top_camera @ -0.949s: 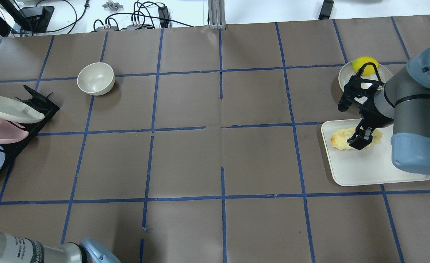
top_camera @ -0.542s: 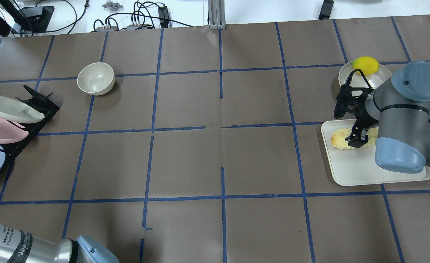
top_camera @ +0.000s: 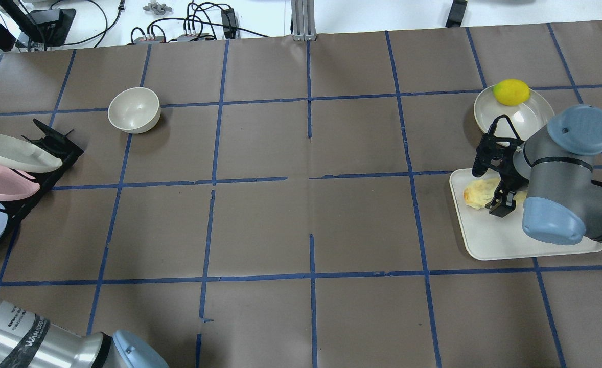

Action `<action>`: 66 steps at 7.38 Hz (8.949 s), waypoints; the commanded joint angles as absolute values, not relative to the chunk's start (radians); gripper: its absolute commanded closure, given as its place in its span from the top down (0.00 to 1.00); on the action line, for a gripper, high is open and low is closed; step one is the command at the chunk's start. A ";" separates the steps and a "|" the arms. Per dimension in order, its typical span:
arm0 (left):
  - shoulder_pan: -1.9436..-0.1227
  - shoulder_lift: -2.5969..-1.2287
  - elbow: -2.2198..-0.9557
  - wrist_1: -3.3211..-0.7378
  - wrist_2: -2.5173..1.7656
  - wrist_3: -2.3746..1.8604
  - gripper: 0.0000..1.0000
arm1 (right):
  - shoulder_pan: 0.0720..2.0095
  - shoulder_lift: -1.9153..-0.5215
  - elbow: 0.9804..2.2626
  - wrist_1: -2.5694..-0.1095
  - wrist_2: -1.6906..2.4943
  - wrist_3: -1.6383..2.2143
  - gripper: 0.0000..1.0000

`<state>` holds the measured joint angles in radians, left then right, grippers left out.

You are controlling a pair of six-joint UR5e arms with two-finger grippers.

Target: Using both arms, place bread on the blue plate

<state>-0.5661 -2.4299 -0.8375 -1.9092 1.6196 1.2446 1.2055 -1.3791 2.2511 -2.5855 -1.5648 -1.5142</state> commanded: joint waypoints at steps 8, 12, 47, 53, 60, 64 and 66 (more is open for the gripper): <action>-0.618 -2.536 -0.770 -1.924 1.617 1.241 0.69 | 1.204 -1.469 2.098 -2.394 -1.562 -1.337 0.13; -0.611 -2.545 -0.767 -1.930 1.647 1.247 0.44 | 1.215 -1.535 1.815 -1.794 -1.598 -1.019 0.14; -1.392 -1.825 -1.597 -1.584 1.379 0.533 0.06 | 1.316 -1.700 1.594 -1.424 -1.620 -0.767 0.12; -1.664 -2.080 -1.607 -1.097 1.187 0.072 0.07 | 1.316 -1.712 1.653 -1.439 -1.614 -0.753 0.12; -1.551 -1.854 -1.675 -1.240 1.344 0.083 1.00 | 1.473 -1.692 1.815 -1.713 -1.503 -0.435 0.12; -1.508 -1.654 -1.587 -1.558 1.532 0.117 1.00 | 1.816 -1.371 1.627 -1.870 -1.633 0.001 0.12; -1.526 -1.672 -1.408 -1.742 1.532 0.103 1.00 | 1.883 -1.203 1.475 -1.868 -1.623 0.093 0.12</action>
